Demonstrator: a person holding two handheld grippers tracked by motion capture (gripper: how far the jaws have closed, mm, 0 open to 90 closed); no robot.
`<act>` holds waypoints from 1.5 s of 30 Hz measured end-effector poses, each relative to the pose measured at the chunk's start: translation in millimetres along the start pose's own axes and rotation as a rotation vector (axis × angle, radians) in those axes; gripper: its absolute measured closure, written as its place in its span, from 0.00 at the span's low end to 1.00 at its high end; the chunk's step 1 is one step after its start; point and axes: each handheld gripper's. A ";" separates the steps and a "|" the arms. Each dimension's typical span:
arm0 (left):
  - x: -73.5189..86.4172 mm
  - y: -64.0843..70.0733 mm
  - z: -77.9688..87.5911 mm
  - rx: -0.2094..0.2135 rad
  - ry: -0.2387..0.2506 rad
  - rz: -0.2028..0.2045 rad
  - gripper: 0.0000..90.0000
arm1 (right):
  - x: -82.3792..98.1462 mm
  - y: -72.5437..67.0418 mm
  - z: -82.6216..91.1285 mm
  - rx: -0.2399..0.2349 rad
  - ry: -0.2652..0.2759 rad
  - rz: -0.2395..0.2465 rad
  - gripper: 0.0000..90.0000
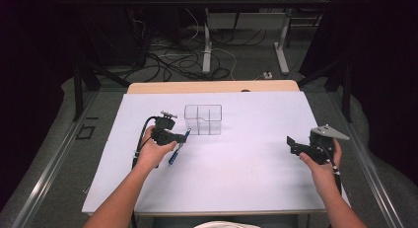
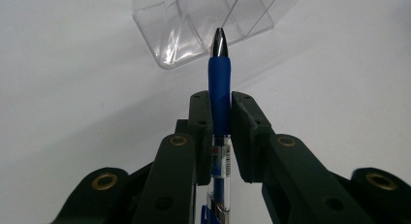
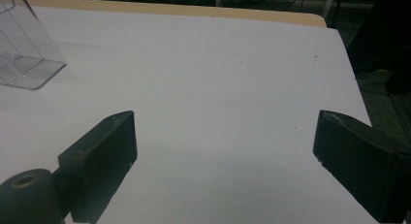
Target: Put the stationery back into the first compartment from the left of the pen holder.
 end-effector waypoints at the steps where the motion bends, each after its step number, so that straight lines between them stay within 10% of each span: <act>1: -0.1 0.0 1.4 0.004 0.010 0.006 0.89 | 0.0 0.0 0.0 0.000 0.000 0.000 0.09; 27: -4.7 8.2 30.5 -0.045 0.256 -0.046 0.89 | 0.0 -0.5 -0.9 0.004 0.008 0.012 0.09; 45: -32.7 17.4 43.3 -0.059 0.322 -0.084 0.89 | 0.2 -3.3 -1.5 -0.007 -0.009 0.017 0.08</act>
Point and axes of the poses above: each handheld gripper's, and its own axes: z roughly backward along the jaws, x roughly out of its underside, y roughly to its right, and after that the axes turned 6 degrees about -z, right-handed
